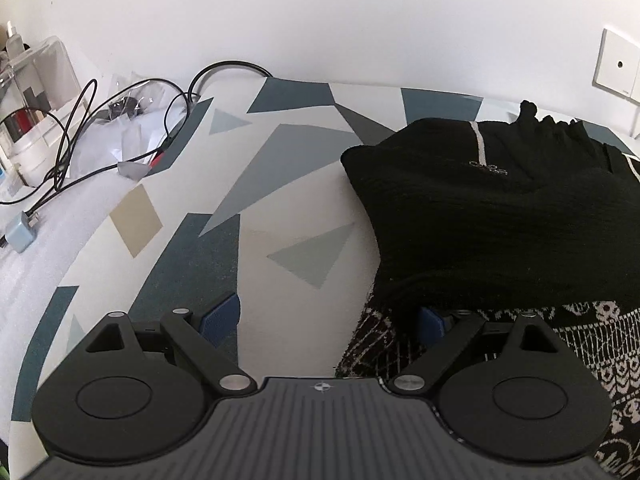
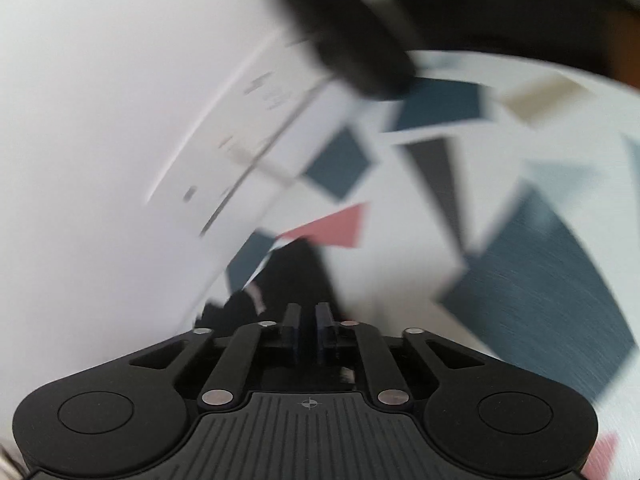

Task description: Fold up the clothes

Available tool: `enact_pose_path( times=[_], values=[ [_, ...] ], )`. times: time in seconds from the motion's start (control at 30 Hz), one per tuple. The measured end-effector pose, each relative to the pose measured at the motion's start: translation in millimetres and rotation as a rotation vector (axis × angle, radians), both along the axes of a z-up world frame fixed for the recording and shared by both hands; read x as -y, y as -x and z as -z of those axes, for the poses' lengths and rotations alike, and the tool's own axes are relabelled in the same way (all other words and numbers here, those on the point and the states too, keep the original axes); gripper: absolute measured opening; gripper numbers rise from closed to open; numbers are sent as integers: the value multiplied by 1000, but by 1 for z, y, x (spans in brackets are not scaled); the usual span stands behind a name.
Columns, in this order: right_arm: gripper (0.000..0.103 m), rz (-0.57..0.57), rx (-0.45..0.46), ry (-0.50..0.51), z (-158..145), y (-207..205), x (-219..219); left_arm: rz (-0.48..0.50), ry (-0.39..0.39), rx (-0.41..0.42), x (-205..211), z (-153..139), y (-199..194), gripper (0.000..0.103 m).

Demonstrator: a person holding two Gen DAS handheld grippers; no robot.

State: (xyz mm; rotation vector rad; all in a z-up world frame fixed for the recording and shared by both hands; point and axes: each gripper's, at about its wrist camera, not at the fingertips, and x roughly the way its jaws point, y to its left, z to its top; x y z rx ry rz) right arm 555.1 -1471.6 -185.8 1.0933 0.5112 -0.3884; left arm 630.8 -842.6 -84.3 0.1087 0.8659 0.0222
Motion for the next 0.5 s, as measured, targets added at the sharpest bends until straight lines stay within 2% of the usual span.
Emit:
enact_pose_path(
  times=[0.1,0.2,0.27,0.4,0.5],
  values=[
    [24,-26,5,-42,6,0,1,-16,7,5,0,1,1,95],
    [38,-94,56,-103,10,-13,-8,-36,16,1,-2,3,-1,100],
    [42,-120,80,-144,15,-24,-16,-40,17,-2,-4,4,-2,103],
    [42,-131,-17,-131,25,-56,-23,-38,9,2,-3,5,-2,103],
    [42,-89,-82,-142,35,-73,-24,-30,-9,20,-1,6,0,103]
  ],
)
